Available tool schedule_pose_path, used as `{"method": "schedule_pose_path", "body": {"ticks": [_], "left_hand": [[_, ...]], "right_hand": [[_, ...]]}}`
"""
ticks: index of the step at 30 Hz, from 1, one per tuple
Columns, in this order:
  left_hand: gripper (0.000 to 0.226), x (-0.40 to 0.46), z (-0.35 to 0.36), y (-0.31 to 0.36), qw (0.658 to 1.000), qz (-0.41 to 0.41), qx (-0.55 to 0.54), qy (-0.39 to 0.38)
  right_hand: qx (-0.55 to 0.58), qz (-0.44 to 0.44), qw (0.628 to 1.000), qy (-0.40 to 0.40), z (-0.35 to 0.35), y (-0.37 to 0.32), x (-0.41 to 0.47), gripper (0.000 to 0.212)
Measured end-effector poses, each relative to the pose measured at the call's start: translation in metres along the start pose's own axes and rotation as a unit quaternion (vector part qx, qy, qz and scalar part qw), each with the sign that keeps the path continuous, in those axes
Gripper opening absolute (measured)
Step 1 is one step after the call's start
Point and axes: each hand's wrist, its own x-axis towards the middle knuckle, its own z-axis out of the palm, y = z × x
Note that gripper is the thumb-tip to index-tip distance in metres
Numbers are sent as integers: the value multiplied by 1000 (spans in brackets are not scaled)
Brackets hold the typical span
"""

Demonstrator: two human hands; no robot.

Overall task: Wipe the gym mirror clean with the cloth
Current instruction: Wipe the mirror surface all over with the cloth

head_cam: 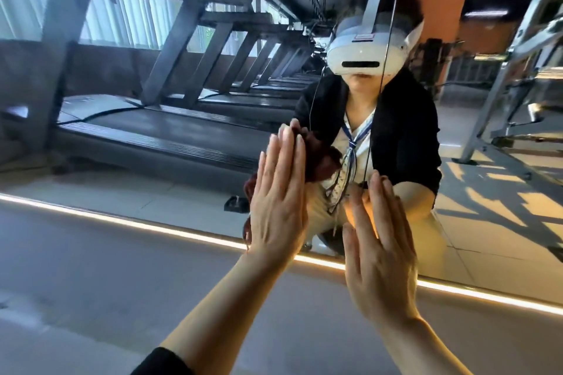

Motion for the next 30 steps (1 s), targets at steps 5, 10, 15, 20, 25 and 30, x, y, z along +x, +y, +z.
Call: {"method": "schedule_pose_path", "body": {"ticks": [5, 10, 15, 20, 25, 30], "left_hand": [[74, 1, 3, 24, 991, 116, -29, -66], [70, 65, -18, -15, 988, 145, 57, 8], [57, 185, -22, 18, 993, 52, 41, 93], [53, 148, -9, 28, 955, 288, 65, -20], [58, 252, -18, 41, 988, 87, 55, 117], [59, 266, 3, 81, 980, 124, 63, 142]], "right_hand": [[13, 12, 999, -27, -9, -2, 0, 51], [-18, -57, 998, -3, -45, 10, 33, 54], [-73, -107, 987, 95, -80, 21, 139, 51], [-121, -176, 971, 103, -91, 44, 181, 49], [-224, -192, 949, 110, -118, 75, 237, 59], [-282, -156, 942, 91, -115, 74, 242, 67]]}}
